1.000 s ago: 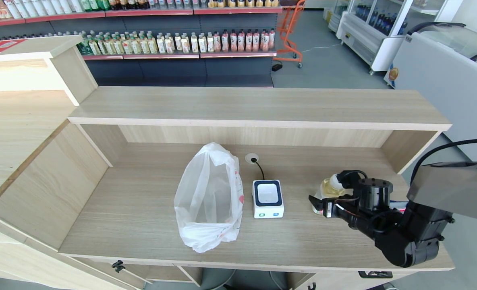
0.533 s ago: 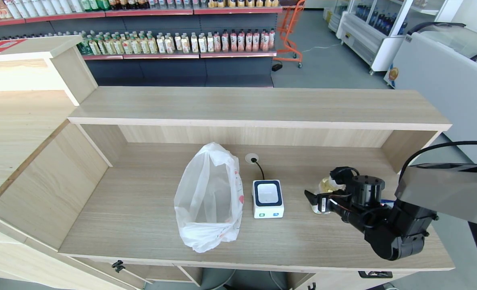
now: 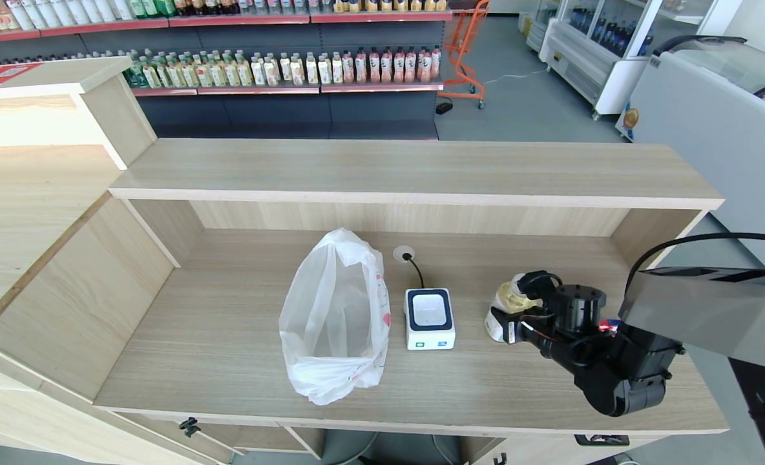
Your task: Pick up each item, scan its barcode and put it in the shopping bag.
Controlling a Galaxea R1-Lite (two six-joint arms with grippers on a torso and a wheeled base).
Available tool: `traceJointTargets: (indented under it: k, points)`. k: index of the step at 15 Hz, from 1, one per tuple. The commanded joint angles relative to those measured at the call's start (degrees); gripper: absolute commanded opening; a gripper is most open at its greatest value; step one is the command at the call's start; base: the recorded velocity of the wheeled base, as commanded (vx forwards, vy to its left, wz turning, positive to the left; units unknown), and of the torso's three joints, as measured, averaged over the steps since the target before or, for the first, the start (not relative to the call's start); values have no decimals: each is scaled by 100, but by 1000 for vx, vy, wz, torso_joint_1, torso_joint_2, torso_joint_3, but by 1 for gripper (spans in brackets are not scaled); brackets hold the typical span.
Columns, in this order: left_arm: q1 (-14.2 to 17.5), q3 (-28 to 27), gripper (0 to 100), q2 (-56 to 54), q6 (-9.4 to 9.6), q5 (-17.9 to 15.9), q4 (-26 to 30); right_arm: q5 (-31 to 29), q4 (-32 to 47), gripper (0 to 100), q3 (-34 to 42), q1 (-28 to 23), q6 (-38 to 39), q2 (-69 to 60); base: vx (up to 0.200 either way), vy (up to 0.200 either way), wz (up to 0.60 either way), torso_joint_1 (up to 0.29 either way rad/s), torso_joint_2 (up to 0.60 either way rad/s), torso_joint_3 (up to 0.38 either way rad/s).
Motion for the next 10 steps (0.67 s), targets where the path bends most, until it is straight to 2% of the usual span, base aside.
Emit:
traceJointTargets:
  k: [1,5,7,10]
  points:
    - [0,0,100,-2,2,0,0,-5,-2,0,-292,-11,-98,111,0,0,0,0,0,0]
    - [0,0,100,-2,2,0,0,13,411,0,-723,-37,-740,111,0,0,0,0,0,0]
    - [0,0,100,-2,2,0,0,57,438,0,-687,-20,-731,-12,0,0,0,0,0,0]
    - [0,0,100,-2,-6,0,0,294,772,0,-556,7,-283,-847,0,0,0,0,0,0]
